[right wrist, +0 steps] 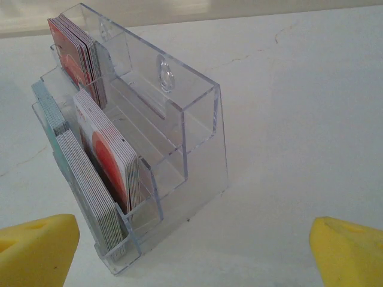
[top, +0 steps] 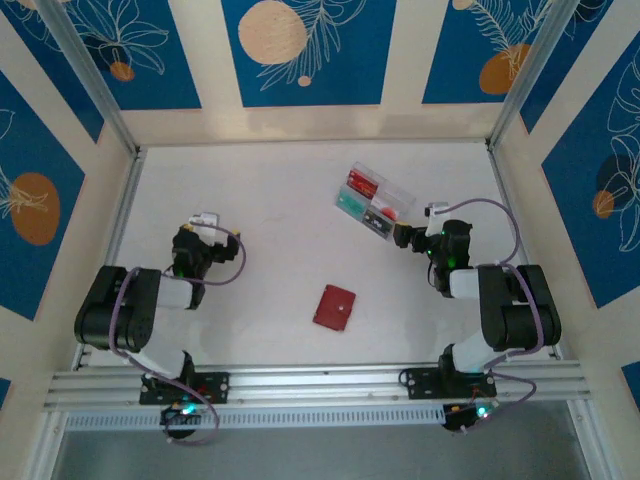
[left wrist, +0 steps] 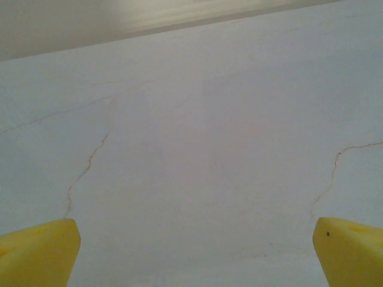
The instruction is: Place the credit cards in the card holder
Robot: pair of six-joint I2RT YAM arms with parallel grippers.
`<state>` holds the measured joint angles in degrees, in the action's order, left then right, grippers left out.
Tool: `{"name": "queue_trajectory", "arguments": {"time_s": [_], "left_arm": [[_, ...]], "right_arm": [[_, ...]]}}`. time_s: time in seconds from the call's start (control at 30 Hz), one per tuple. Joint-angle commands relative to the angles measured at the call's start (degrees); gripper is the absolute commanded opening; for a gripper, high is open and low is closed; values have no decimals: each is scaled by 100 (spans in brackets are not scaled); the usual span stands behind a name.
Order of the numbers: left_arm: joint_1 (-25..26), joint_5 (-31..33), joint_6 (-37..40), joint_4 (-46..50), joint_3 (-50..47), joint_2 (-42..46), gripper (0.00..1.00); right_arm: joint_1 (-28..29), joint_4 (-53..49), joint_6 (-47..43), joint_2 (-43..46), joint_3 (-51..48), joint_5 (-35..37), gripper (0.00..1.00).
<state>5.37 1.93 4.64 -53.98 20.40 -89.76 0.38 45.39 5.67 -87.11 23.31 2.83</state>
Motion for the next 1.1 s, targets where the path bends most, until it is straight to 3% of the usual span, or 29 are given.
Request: {"name": "queue_trajectory", "arguments": {"time_s": [0.0,0.5,0.63,0.83,0.9,0.97,1.03,1.07], "left_arm": [[-61,-1,-25,-8,68,46,100],[-28,144,-56,6,85,37,100],[-54,1054,-406,-190,-7,33,100],[-19,1142,-394,-104,36,41,100],[-13,1434,-470,-55,-1,175,100],[15,1413,-443,-222,-120,251,100],[227,1524,-204,-661,-321,274,100],[422,1885,-21,-747,-390,385,100]], "right_arm": [[16,56,-122,-8,66,82,99],[-98,11,-49,-8,87,-107,99],[-99,8,-49,-8,88,-115,99],[-185,43,29,4,79,-243,99],[-173,-669,221,442,258,243,99],[-110,-2145,458,1088,834,744,99],[-108,-3427,1276,1502,1409,980,99],[-105,-3987,1562,1678,1692,930,99]]}}
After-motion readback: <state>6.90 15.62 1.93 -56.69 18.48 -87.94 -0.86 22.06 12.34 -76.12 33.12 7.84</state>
